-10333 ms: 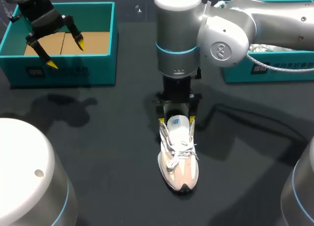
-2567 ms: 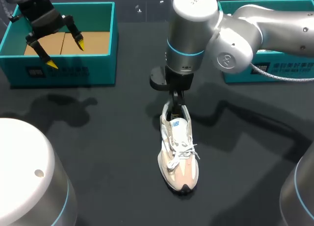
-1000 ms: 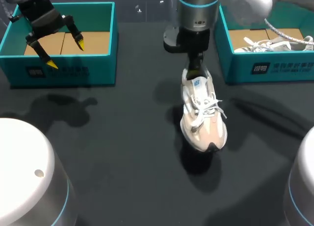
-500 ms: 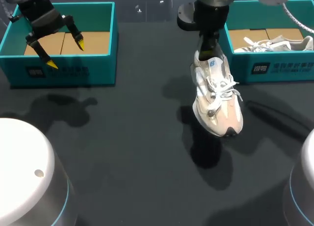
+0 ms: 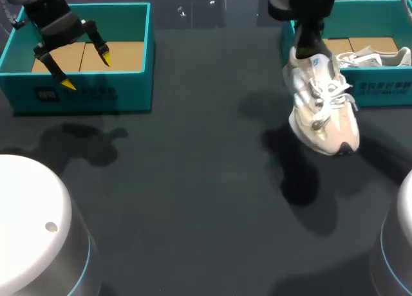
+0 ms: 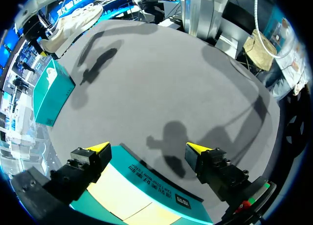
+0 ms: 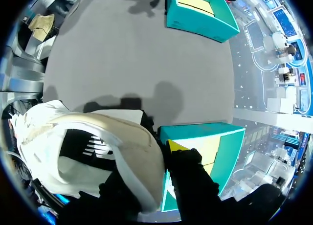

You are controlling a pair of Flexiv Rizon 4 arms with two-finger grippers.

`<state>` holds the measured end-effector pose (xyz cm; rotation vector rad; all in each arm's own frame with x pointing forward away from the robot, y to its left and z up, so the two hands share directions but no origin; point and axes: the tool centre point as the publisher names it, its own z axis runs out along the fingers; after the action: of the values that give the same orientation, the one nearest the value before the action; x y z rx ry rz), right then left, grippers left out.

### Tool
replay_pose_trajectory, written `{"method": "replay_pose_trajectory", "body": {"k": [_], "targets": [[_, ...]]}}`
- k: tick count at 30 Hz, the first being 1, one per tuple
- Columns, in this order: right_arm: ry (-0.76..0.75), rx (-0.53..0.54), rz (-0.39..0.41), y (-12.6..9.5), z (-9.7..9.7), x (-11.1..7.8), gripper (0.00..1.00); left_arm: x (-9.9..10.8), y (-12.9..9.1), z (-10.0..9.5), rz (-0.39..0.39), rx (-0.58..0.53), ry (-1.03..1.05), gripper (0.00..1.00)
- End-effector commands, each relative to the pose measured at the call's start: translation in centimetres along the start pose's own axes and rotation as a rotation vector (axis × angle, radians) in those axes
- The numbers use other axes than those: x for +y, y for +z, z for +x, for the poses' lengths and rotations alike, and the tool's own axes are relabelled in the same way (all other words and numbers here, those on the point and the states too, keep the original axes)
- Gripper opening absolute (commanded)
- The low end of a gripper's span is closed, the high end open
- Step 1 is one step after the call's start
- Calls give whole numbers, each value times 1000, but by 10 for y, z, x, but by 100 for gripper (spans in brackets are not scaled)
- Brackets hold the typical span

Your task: Take the shoe out of the shoebox, open the shoe tongue, remove and reinsert the insole, then place the shoe into the shoebox

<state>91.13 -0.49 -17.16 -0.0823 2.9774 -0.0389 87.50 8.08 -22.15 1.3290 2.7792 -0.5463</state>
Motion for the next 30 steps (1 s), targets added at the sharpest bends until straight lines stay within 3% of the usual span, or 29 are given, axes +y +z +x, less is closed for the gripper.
{"method": "replay_pose_trajectory", "body": {"k": [1,6,13,27,30], "targets": [[0,5,-19,-12,-18,-52,0,0,0,0,-2,1,1,100],[-2,-1,-19,-9,-53,-96,0,0,0,0,-2,1,1,100],[4,-1,-25,0,-120,-154,0,0,0,0,-2,1,1,100],[4,-1,-25,0,-120,-154,0,0,0,0,-2,1,1,100],[6,6,-9,0,-141,-173,0,0,0,0,-2,1,1,100]]}}
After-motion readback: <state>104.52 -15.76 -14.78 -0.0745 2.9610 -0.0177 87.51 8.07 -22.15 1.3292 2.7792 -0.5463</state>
